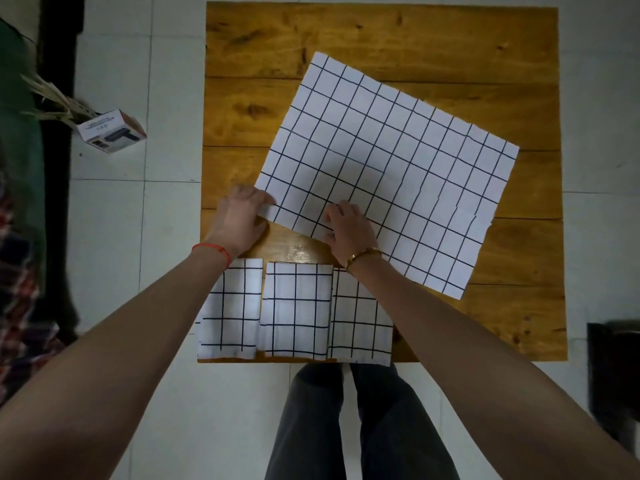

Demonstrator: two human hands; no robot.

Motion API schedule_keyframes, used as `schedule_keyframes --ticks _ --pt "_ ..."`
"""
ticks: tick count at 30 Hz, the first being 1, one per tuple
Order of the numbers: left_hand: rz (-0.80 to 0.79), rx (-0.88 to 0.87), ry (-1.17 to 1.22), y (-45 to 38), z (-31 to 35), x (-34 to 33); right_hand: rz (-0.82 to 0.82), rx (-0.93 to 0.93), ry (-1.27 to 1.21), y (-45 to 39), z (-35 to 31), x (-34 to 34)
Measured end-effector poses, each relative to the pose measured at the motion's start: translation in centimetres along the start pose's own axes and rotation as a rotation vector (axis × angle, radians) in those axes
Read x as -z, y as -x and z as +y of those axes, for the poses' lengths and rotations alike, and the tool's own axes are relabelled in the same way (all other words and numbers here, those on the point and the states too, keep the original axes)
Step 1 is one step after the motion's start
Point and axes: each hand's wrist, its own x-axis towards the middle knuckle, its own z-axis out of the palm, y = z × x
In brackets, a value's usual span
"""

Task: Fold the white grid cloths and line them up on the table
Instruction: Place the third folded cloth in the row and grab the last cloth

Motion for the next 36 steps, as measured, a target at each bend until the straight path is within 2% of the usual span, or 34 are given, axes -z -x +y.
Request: schedule_keyframes --ticks 8,14,19,22,26,28,31,36 --pt "-0.042 -0.048 -0.035 0.3 0.7 -0.3 0.036 -0.02 -0.108 0.0 1.5 1.1" --pt "0.062 -0.064 -0.083 0.0 2.2 -0.2 0.028 -0.067 -0.373 0.9 4.3 3.9" --pt "0.218 -0.193 0.018 -0.4 4.3 1.2 0.028 -0.125 -0.367 2.2 7.1 6.4" --pt "0.252 -0.285 0.095 -0.8 6.2 2.2 0.119 -0.069 -0.328 3.3 7.3 7.9" --pt "0.263 -0.39 0.165 -1.6 9.5 3.3 0.332 0.133 -0.194 4.6 5.4 9.8" --pt "0.281 -0.439 0.168 -2.0 11.2 3.5 0.364 0.199 -0.11 4.7 4.7 10.1" --pt "0.286 -0.488 0.185 -2.3 13.2 3.7 0.434 0.212 -0.031 4.7 4.5 10.6" --pt "0.276 -0.479 0.183 -2.1 15.8 4.7 0.481 0.146 -0.107 5.6 6.1 13.5"
